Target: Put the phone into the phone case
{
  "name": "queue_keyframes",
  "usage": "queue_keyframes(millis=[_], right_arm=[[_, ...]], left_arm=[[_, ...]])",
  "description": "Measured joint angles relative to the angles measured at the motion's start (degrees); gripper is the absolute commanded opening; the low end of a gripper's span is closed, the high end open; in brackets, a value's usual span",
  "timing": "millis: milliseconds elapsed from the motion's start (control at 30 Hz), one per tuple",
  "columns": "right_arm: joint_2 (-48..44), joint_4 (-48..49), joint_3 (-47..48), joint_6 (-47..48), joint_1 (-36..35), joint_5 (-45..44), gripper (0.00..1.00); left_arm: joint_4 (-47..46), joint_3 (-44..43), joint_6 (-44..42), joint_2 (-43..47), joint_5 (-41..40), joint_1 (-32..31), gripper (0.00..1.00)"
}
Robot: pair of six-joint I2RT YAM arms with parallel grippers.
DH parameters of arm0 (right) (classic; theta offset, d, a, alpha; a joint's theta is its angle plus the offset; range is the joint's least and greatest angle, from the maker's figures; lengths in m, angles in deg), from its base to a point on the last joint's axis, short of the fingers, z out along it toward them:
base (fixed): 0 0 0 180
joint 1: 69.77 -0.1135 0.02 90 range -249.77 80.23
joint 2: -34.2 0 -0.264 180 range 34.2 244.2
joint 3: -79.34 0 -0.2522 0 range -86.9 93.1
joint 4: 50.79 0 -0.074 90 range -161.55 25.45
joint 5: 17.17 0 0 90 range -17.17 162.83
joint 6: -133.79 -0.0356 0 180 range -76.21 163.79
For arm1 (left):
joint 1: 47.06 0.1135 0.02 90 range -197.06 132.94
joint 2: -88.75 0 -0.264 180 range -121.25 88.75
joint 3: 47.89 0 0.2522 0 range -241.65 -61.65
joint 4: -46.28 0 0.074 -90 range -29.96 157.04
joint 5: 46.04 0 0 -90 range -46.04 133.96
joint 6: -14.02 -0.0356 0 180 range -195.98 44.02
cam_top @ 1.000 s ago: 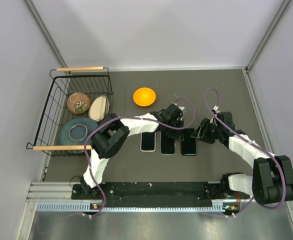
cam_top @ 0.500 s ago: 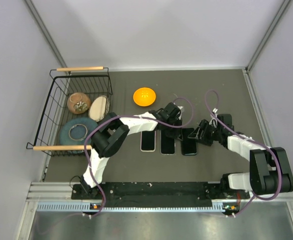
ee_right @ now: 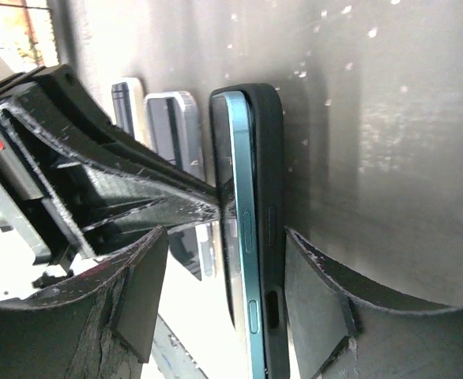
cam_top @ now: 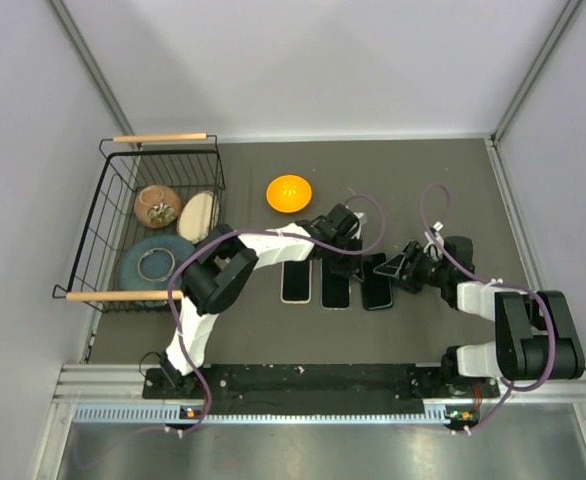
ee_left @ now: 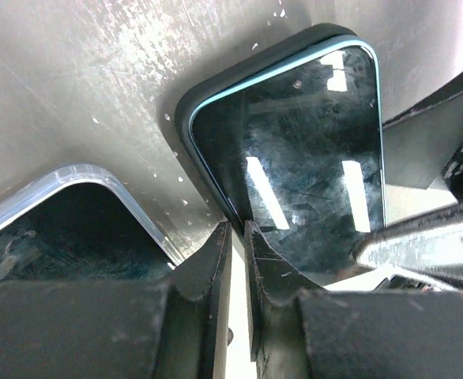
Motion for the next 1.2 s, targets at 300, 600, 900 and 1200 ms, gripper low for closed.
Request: queue_keyframes(millis=[300, 600, 900, 1200], right_arm=[[1.9, 5.0, -1.2, -1.7, 0.7, 5.0, 0.52], [2.3, 5.2, -1.6, -1.3, 1.0, 5.6, 0.25], [1.5, 3.0, -1.6, 1.4, 1.2, 4.0, 0.0], [-3.4, -8.1, 1.2, 5.3, 1.1, 1.8, 0.0]], left_arm=[[0.0, 0.1, 0.0, 0.0, 0.6, 0.2, 0.15], [-0.1, 0.2, -0.1, 0.0, 0.8, 0.3, 0.16], [-0.1, 0.3, -0.1, 0.0, 0.7, 0.3, 0.16], [-0.2, 0.4, -0.1, 0.8, 1.0, -0.2, 0.59]])
